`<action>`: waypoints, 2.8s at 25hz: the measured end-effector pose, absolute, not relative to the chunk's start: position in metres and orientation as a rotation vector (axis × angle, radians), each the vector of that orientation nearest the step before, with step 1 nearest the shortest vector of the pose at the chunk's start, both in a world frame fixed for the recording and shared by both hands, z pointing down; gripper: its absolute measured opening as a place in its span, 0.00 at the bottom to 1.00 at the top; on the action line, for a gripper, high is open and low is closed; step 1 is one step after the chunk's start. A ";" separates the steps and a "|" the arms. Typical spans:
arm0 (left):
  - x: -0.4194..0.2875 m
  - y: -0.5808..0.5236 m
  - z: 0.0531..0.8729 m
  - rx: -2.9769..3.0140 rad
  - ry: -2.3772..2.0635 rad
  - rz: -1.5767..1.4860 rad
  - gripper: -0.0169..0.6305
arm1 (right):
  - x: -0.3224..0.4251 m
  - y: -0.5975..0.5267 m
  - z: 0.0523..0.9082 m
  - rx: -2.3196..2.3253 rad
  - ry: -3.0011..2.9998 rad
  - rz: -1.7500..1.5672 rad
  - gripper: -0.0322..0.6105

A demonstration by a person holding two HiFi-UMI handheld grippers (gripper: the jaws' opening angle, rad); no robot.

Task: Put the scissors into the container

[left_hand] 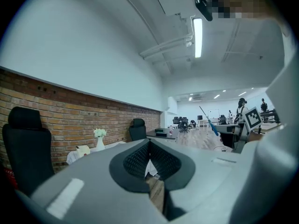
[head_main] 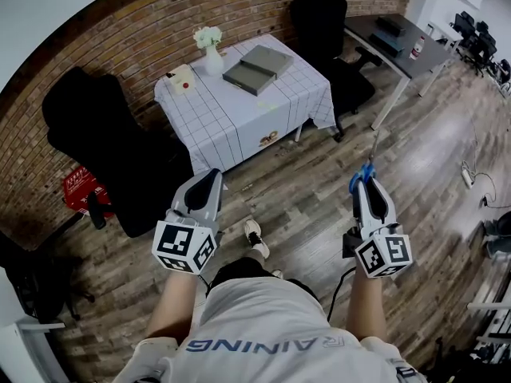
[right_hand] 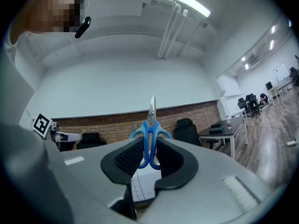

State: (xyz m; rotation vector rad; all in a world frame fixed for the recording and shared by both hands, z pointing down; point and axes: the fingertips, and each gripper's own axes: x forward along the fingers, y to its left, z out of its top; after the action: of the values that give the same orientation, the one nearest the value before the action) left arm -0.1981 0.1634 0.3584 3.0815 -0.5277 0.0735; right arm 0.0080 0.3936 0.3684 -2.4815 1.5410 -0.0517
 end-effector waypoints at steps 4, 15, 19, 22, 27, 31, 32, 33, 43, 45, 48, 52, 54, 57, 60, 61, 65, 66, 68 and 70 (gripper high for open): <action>-0.168 0.158 0.363 3.083 -0.478 0.086 0.02 | 0.034 0.396 0.372 -2.503 1.490 -0.060 0.21; -0.083 0.098 0.368 3.043 -0.426 0.084 0.02 | 0.116 0.341 0.362 -2.565 1.491 -0.081 0.21; -0.057 0.061 0.369 3.036 -0.420 0.105 0.02 | 0.144 0.304 0.360 -2.570 1.487 -0.090 0.21; -0.039 0.035 0.371 3.040 -0.411 0.116 0.02 | 0.158 0.272 0.366 -2.562 1.506 -0.123 0.21; -0.014 -0.013 0.373 3.037 -0.395 0.108 0.02 | 0.179 0.217 0.371 -2.564 1.529 -0.162 0.21; -0.006 -0.056 0.376 3.019 -0.408 0.113 0.02 | 0.190 0.167 0.364 -2.582 1.571 -0.182 0.21; -0.006 -0.068 0.377 3.014 -0.414 0.113 0.02 | 0.193 0.153 0.361 -2.585 1.584 -0.177 0.21; -0.006 -0.079 0.378 3.011 -0.422 0.113 0.02 | 0.195 0.140 0.358 -2.584 1.594 -0.168 0.21; -0.031 -0.145 0.401 2.937 -0.595 0.127 0.02 | 0.203 0.037 0.368 -2.499 1.765 -0.194 0.21; -0.033 -0.152 0.408 2.923 -0.636 0.139 0.02 | 0.209 0.021 0.379 -2.475 1.794 -0.220 0.21; -0.033 -0.165 0.420 2.901 -0.714 0.173 0.02 | 0.221 -0.007 0.405 -2.428 1.851 -0.284 0.21; -0.016 -0.191 0.428 2.869 -0.814 0.202 0.02 | 0.243 -0.047 0.422 -2.366 1.921 -0.322 0.21; 0.002 -0.205 0.421 2.873 -0.850 0.190 0.02 | 0.261 -0.067 0.423 -2.339 1.953 -0.322 0.21; 0.035 -0.229 0.411 2.876 -0.903 0.183 0.02 | 0.298 -0.094 0.422 -2.309 1.976 -0.334 0.21; 0.065 -0.253 0.405 2.855 -0.965 0.173 0.02 | 0.332 -0.122 0.421 -2.282 2.020 -0.340 0.21; 0.075 -0.259 0.405 2.848 -0.982 0.174 0.02 | 0.344 -0.131 0.420 -2.272 2.035 -0.340 0.21; 0.112 -0.278 0.408 2.809 -1.035 0.189 0.02 | 0.385 -0.167 0.422 -2.228 2.097 -0.366 0.21; 0.120 -0.283 0.409 2.797 -1.045 0.194 0.02 | 0.392 -0.176 0.425 -2.216 2.120 -0.377 0.21; 0.131 -0.290 0.413 2.779 -1.073 0.214 0.02 | 0.402 -0.195 0.431 -2.189 2.171 -0.404 0.21; 0.137 -0.297 0.417 2.768 -1.112 0.244 0.02 | 0.408 -0.213 0.440 -2.155 2.219 -0.444 0.21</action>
State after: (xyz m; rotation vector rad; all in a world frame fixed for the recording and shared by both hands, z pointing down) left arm 0.1374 -0.2969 0.4172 2.7684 -1.1119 0.2442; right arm 0.4076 -0.2130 0.4401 -2.1555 2.2192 -0.4444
